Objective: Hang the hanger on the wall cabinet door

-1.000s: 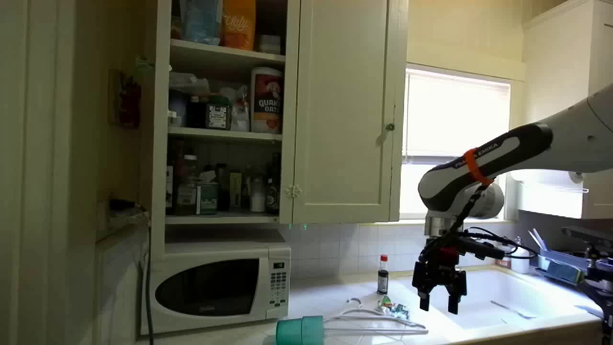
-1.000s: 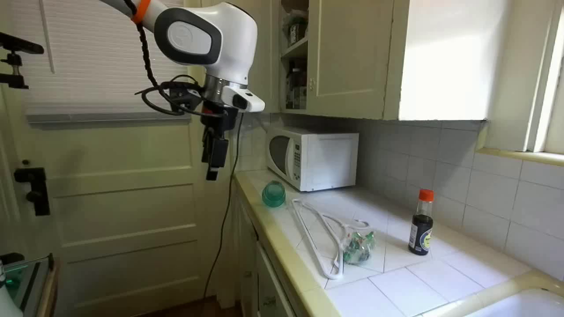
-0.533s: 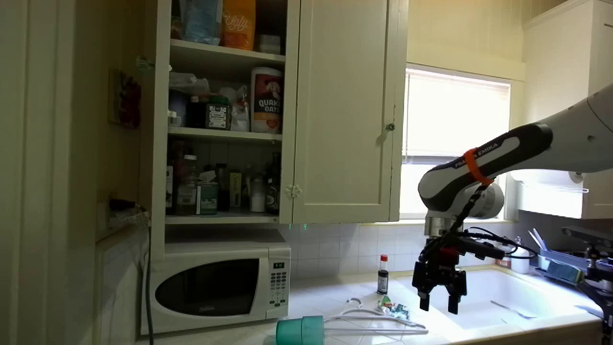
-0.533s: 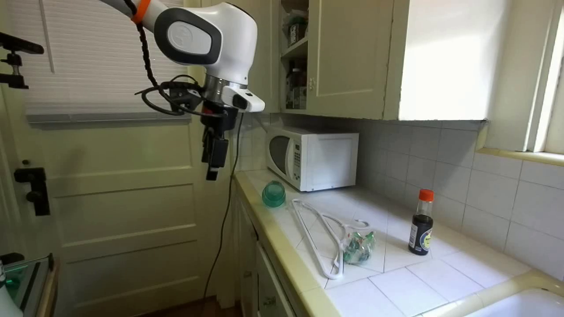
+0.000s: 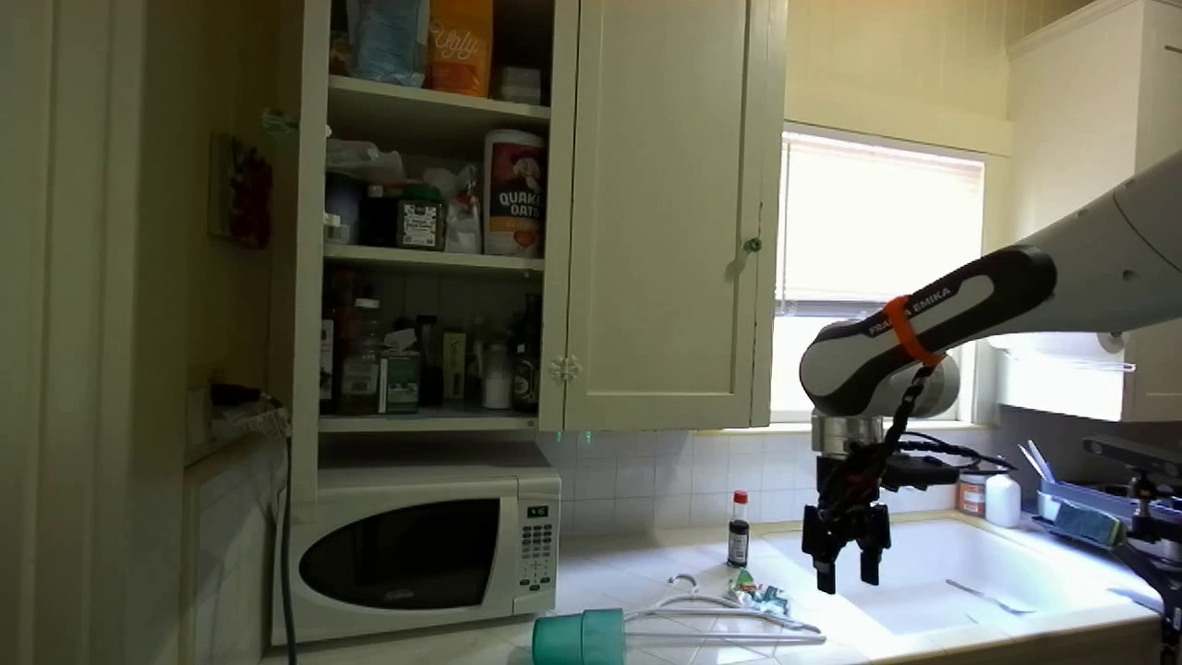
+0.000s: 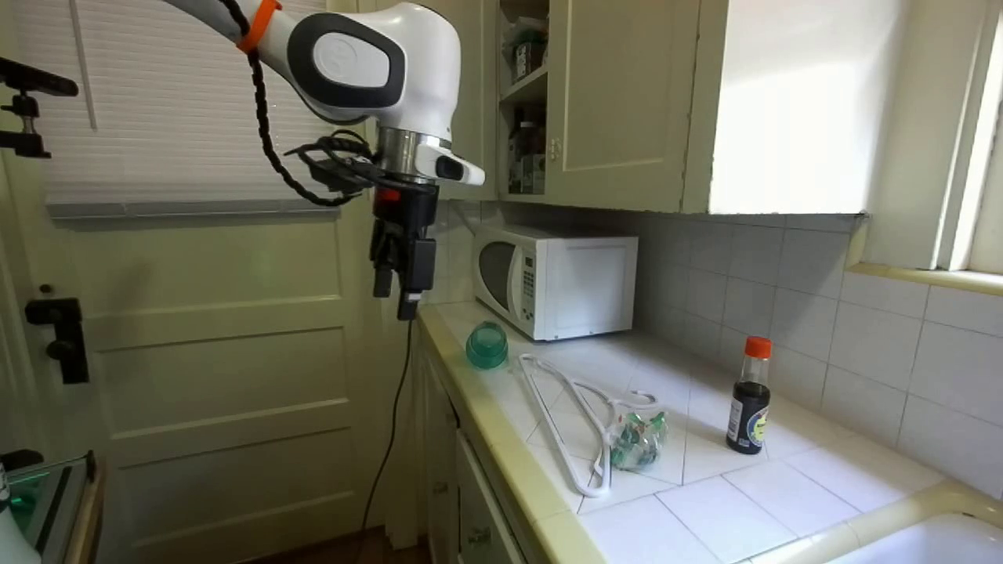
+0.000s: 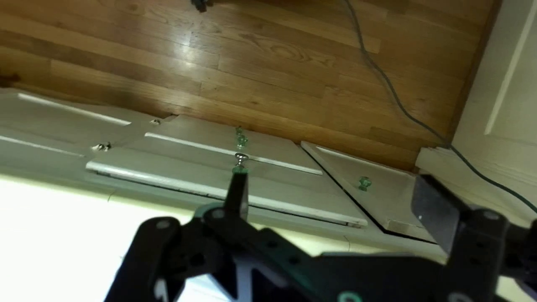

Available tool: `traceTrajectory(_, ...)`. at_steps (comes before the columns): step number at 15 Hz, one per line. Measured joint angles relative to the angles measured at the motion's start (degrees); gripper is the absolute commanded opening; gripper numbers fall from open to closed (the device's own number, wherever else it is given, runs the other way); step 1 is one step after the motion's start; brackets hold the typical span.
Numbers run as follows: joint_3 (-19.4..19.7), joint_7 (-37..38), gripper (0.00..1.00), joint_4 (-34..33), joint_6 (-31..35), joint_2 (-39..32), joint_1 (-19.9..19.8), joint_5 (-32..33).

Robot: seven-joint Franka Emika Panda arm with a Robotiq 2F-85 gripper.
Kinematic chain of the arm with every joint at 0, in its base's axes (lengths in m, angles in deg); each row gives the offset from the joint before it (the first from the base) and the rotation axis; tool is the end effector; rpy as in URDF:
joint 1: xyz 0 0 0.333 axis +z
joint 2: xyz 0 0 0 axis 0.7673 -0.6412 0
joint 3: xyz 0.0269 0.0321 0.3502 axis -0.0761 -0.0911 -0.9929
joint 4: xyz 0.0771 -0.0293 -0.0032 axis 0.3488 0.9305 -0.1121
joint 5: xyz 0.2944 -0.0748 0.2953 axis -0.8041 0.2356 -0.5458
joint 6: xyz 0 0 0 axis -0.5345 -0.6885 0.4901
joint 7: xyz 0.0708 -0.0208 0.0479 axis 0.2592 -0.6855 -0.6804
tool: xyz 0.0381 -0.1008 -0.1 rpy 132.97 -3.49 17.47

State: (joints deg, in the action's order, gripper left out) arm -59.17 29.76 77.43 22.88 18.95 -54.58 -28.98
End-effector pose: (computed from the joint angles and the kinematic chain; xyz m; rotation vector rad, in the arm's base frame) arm 0.4597 -0.1319 0.4022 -3.0507 0.0682 0.1636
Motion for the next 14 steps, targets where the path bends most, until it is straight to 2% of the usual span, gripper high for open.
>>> traceTrajectory(3, 0.11, -8.02, 1.00, -2.24, 0.08, -2.30, -0.18, 2.86)
traceTrajectory(10, 1.96, -34.22, 1.00, -8.02, -0.33, -7.46, -1.78, 1.56)
traceTrajectory(12, 2.37, -38.30, 1.00, -9.58, -0.82, -8.77, -2.36, 0.34)
traceTrajectory(14, 2.38, -39.28, 1.00, -10.19, -0.92, -9.42, -2.49, 0.05)
